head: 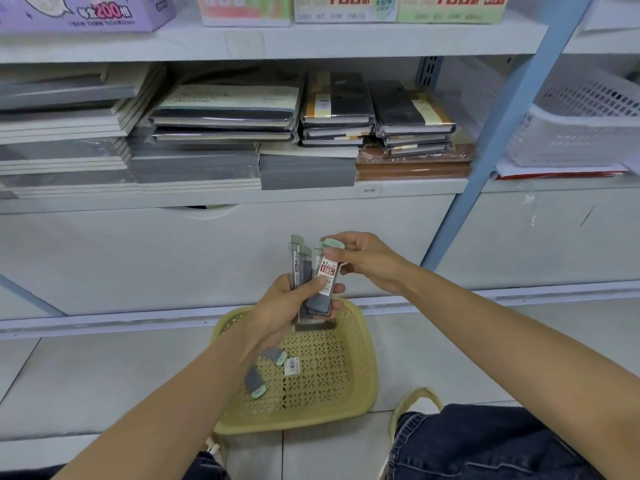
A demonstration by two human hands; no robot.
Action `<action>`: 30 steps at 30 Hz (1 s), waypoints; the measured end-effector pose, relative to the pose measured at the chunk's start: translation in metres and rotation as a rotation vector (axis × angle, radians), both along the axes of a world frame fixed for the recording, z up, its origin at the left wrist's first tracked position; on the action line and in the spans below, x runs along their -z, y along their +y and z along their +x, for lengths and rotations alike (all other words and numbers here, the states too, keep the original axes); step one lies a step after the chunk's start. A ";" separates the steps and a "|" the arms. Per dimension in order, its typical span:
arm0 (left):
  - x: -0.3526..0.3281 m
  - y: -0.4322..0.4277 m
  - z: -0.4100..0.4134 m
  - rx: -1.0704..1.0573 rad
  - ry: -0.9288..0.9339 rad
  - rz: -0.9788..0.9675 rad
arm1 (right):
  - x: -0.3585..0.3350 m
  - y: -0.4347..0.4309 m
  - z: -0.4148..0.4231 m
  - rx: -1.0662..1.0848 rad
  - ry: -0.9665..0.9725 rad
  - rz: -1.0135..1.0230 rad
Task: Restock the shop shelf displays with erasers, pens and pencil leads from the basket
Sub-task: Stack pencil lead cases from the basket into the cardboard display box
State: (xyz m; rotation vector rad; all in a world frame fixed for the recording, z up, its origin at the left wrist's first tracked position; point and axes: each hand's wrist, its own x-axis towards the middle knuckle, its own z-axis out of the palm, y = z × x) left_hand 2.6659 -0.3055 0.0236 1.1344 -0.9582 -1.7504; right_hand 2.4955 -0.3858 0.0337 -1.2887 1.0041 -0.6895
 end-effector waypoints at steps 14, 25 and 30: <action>-0.163 -0.051 -0.018 0.009 -0.062 -0.362 | -0.208 -0.024 -0.058 0.144 0.041 -0.590; -0.251 -0.072 -0.045 -0.050 -0.111 -0.499 | -0.308 -0.031 -0.093 0.244 -0.019 -0.787; -0.272 -0.089 -0.043 -0.055 0.004 -0.417 | -0.348 -0.043 -0.108 0.521 -0.052 -0.962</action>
